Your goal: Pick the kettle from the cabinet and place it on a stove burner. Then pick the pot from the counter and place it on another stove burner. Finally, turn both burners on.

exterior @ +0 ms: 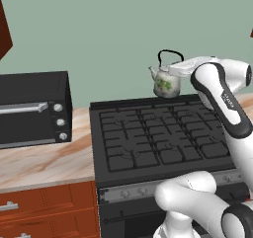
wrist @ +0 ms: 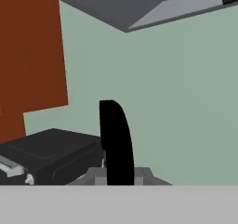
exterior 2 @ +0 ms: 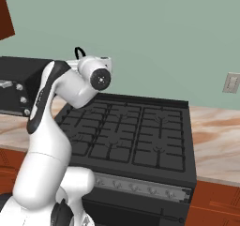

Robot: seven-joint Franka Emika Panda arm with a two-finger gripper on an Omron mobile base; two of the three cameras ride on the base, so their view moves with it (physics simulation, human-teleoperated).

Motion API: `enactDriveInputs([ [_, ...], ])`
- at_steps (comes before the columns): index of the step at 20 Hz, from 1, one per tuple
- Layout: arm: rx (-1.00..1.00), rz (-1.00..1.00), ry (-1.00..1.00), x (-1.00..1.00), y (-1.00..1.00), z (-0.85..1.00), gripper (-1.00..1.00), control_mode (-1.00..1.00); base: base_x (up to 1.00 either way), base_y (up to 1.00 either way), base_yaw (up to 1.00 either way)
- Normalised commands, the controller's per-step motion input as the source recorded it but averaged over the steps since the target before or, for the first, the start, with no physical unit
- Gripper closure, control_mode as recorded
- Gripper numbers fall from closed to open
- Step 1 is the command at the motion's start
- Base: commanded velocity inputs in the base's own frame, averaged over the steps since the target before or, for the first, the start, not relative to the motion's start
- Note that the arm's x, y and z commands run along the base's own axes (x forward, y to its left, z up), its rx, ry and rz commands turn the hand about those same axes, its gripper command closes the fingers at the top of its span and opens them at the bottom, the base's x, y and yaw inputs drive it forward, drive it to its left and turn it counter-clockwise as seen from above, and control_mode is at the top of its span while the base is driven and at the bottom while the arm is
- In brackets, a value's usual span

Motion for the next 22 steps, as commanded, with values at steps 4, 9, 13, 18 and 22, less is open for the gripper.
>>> enactDriveInputs([
  [4,0.00,0.14,0.00,0.00,0.05,-0.21,1.00,-1.00,0.00,0.00,0.00],
  [9,0.00,0.11,0.01,0.00,0.12,-0.13,1.00,-1.00,0.00,0.00,0.00],
  [13,0.00,0.08,0.00,0.01,0.22,-0.12,1.00,-1.00,0.00,0.00,0.00],
  [18,0.00,0.05,0.01,0.00,0.24,-0.06,1.00,-1.00,0.00,0.00,0.00],
  [22,0.00,0.06,0.00,-0.02,0.05,-0.04,1.00,-1.00,0.00,0.00,0.00],
])
